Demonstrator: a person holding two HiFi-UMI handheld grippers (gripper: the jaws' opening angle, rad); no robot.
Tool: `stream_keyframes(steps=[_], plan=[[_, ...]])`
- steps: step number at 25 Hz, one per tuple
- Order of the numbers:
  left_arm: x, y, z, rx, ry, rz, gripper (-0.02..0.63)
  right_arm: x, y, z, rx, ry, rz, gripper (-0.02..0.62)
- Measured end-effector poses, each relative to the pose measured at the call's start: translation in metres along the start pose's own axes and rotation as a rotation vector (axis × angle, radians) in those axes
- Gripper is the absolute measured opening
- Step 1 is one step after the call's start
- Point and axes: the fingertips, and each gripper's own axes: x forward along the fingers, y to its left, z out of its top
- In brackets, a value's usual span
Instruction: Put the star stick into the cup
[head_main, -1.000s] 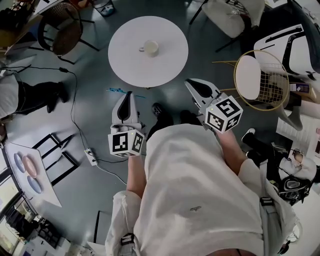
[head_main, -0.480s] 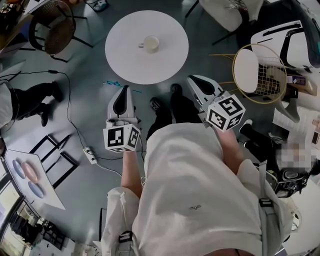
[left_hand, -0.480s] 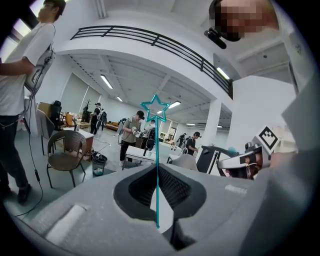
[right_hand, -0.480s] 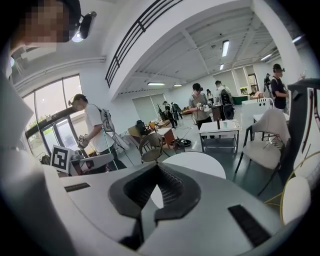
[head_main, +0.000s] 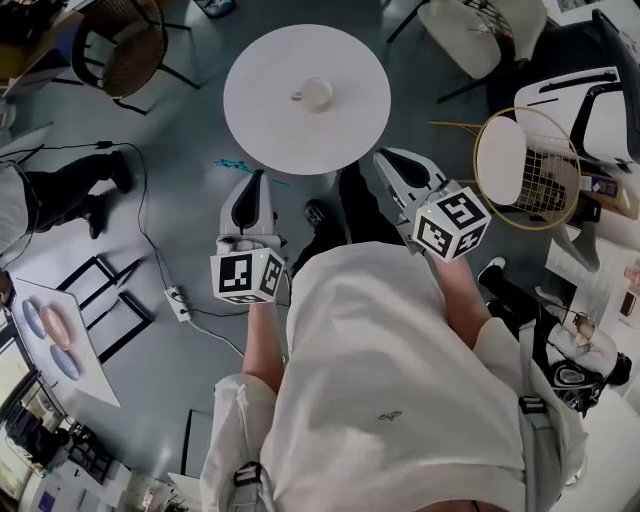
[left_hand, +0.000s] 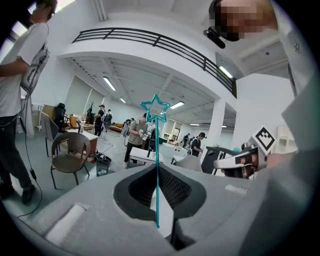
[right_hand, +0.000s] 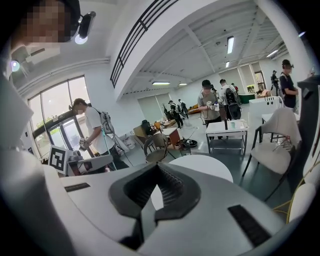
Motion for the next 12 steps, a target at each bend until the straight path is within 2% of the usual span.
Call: stream_keyframes(steps=[12], plan=[[0.050,0.001,0.022,-0.005,-0.022,0.097,0.017,0.049,-0.043,0.051,-0.031,0.002,0.121,0.008]])
